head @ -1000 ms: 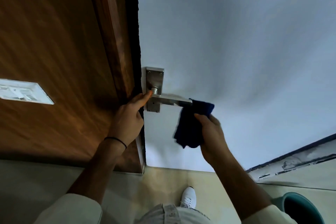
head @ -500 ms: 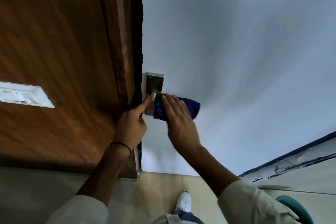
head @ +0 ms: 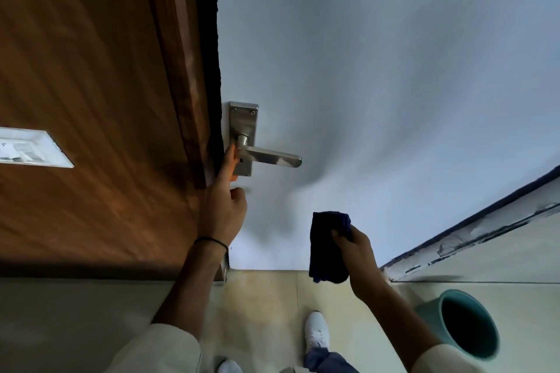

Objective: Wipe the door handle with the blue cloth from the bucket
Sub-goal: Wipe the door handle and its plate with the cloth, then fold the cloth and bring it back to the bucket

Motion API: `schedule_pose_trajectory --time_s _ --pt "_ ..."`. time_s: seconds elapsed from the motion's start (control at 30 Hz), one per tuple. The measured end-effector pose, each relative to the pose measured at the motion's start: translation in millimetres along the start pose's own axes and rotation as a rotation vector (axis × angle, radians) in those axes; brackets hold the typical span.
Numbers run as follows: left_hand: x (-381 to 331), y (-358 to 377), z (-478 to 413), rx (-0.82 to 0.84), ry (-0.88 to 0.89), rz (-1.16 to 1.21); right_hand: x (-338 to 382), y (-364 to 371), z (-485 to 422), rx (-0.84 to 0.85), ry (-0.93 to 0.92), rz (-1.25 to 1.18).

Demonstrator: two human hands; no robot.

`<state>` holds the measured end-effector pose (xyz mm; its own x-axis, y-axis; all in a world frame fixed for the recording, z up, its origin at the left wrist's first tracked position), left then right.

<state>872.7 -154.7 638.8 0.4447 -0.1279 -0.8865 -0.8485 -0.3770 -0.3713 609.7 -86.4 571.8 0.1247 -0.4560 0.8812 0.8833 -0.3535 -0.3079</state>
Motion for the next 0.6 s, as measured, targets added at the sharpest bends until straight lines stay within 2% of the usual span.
schedule_pose_trajectory --time_s 0.13,0.2,0.33,0.4,0.5,0.6 --pt "19 20 39 -0.044 -0.206 0.103 -18 -10 5 0.048 0.122 -0.232" --pt "26 43 71 0.011 -0.337 0.081 -22 -21 4 0.055 0.167 -0.350" --pt "16 111 150 0.371 -0.695 0.154 -24 -61 3 0.095 0.194 -0.587" --pt "-1 149 192 0.565 -0.843 0.309 -26 -93 1 0.095 0.168 -0.648" --pt "-30 202 235 0.683 -0.857 0.475 -36 -152 -5 0.059 0.136 -0.715" --pt "-67 255 267 0.644 -0.810 0.473 -58 -220 -13 0.026 0.102 -0.738"
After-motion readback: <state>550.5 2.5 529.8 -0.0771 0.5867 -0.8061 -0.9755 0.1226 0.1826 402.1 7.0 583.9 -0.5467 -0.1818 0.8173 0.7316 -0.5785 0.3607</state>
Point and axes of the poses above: each hand's wrist, its own z-axis away from the middle knuckle, its own y-axis out of the palm, x = y × z, the point moved 6 cm from there along -z, towards the middle knuckle, and after that the axes turned 10 degrees about -x, right-handed, at the moved point
